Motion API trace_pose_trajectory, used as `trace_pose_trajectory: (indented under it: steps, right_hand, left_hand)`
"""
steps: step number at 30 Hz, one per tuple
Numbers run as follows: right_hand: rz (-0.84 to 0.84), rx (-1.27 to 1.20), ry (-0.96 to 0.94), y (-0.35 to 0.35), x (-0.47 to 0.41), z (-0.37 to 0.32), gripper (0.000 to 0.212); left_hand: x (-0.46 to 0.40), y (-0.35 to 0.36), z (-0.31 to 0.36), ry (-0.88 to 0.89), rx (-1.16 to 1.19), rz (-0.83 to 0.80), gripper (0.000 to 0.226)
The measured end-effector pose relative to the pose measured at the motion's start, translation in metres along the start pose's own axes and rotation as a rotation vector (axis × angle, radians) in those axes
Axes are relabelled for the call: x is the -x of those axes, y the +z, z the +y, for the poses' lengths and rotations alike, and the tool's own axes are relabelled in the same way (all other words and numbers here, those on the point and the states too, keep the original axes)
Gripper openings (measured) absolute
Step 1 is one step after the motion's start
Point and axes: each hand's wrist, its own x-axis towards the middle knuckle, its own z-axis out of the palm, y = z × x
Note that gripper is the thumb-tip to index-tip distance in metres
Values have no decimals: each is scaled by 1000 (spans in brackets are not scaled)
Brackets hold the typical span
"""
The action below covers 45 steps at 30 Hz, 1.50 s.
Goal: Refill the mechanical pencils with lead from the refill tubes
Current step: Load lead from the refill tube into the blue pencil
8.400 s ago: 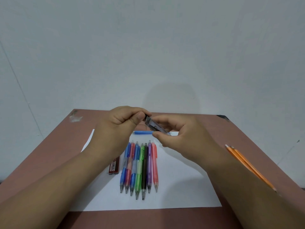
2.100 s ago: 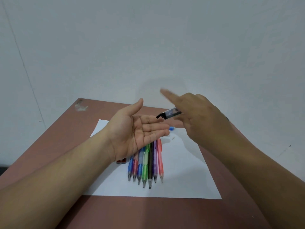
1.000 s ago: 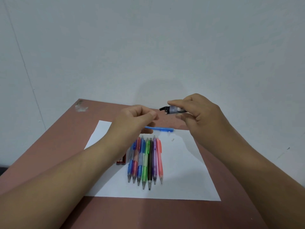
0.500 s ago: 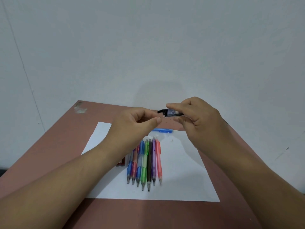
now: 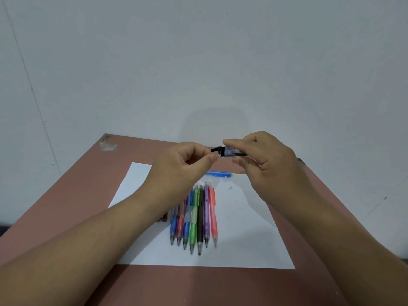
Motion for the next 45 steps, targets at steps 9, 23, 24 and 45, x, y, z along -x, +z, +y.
trace_pose_trajectory:
  steps: [9,23,24,45]
  right_hand:
    - [11,8,23,-1,1,-1,42]
    - [68,-120,193,-5,4,-1,38]
    - [68,-153,229,-4,4,-1,38]
    - [-92,-1086,897,5,12,-11,27]
  left_hand:
    - [-1,0,-2,5,-43,6,12]
    - [-3,-4,-4,71,-120,72,10]
    - [-4,-5,-4,78,-123,78,11]
    - [-21,-16,-11,-122,50,223,17]
